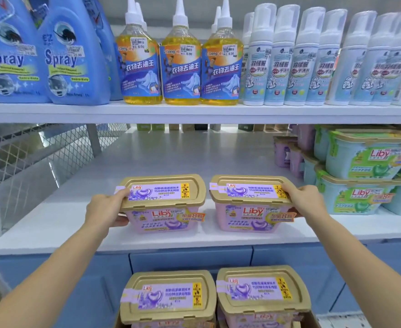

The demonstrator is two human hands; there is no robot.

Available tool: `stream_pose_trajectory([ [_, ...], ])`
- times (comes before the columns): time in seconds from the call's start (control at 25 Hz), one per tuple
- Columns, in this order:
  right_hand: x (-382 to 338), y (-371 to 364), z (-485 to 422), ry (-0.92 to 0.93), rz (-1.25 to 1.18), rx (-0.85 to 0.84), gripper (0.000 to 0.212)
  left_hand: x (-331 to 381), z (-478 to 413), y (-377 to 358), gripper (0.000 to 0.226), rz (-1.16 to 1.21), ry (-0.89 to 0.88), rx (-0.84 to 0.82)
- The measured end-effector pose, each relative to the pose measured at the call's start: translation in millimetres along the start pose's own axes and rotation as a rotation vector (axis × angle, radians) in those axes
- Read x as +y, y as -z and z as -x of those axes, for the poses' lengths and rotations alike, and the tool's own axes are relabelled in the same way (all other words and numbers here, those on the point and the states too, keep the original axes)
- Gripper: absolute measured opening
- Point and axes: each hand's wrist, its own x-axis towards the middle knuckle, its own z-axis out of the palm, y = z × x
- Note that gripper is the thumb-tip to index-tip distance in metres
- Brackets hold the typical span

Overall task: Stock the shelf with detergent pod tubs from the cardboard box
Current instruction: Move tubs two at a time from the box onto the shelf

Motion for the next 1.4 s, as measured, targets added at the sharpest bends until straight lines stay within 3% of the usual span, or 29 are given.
stream_pose_trajectory([
  [0.36,-14.0,-14.0,3.2,-0.133,-0.222,-0.004,0.076,-2.6,-15.7,-11.2,0.04,-0.031,-0.003,-0.042],
  [0.52,-3.5,-9.0,27.9,-0.026,-0.363,-0.044,0.038,-13.2,8.6,-12.9,0.039,0.002,-0.093,0.008],
  [0.72,35.1,4.6,65.5,0.225,-0.189,0.123,0.036,-56.6,42.2,1.0,0.034,-0.068,-0.232,0.074],
  [0.96,98.2,14.4,109.9,0.257,0.167,0.018,0.032,-125.0,95.0,17.3,0.05,-0.345,-0.378,0.115],
  [1.16,149.9,3.6,140.7,0.091,0.328,-0.136,0.044,-182.3,105.0,16.7,0.061,-0.525,-0.104,-0.092],
  [1.28,160.8,-11.5,143.5,-0.112,0.152,-0.246,0.039,-188.8,98.6,3.1,0.038,-0.248,0.132,-0.164],
  [1.4,157.3,-17.5,141.2,-0.245,0.061,-0.235,0.036,-188.6,92.4,-4.9,0.043,-0.19,0.246,-0.174],
])
